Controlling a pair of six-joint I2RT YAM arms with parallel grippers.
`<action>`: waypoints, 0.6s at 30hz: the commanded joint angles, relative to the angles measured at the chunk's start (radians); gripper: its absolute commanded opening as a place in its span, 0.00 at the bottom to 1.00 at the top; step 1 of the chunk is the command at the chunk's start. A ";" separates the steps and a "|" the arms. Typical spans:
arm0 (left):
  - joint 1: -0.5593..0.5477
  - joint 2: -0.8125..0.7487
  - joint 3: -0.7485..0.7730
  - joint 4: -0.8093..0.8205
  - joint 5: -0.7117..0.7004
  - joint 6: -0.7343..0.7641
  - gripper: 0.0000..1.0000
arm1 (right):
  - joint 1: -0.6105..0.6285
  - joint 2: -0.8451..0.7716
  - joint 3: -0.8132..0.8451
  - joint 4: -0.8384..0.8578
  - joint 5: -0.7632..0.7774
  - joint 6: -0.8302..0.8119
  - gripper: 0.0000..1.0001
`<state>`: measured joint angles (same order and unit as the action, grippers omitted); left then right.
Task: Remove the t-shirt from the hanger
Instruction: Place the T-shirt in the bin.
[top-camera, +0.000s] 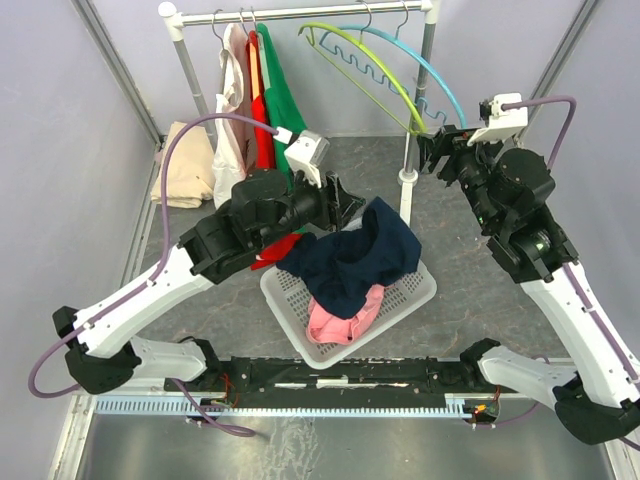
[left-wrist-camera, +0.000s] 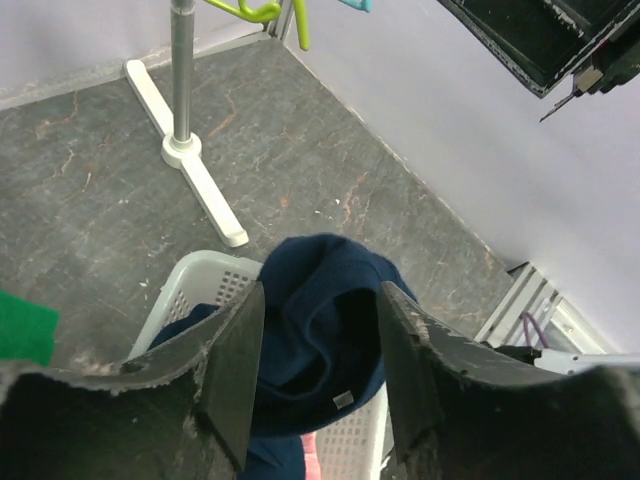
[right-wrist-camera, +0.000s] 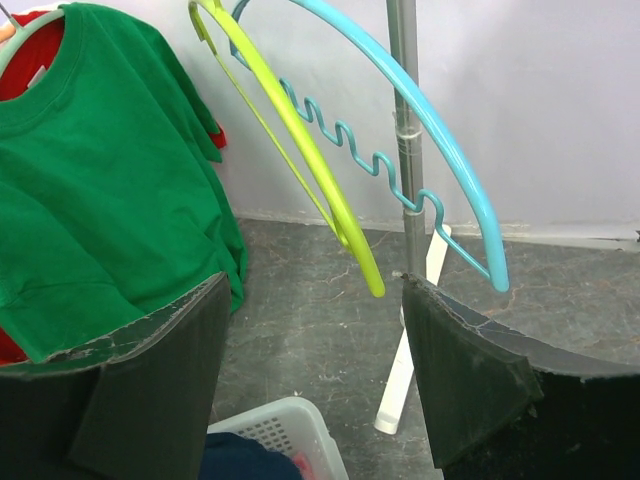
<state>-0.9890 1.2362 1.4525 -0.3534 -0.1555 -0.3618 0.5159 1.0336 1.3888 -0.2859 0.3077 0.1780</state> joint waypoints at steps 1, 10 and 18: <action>-0.004 -0.044 -0.006 0.019 -0.033 0.030 0.61 | -0.003 0.004 0.004 0.028 0.002 -0.005 0.77; -0.004 -0.056 -0.006 0.076 -0.115 0.046 0.68 | -0.002 0.002 0.005 0.027 -0.021 0.000 0.77; -0.003 0.009 0.054 0.139 -0.226 0.116 0.69 | -0.003 -0.009 -0.003 0.006 -0.040 -0.006 0.77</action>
<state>-0.9890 1.2140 1.4471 -0.2955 -0.3000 -0.3271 0.5159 1.0428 1.3888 -0.2893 0.2859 0.1783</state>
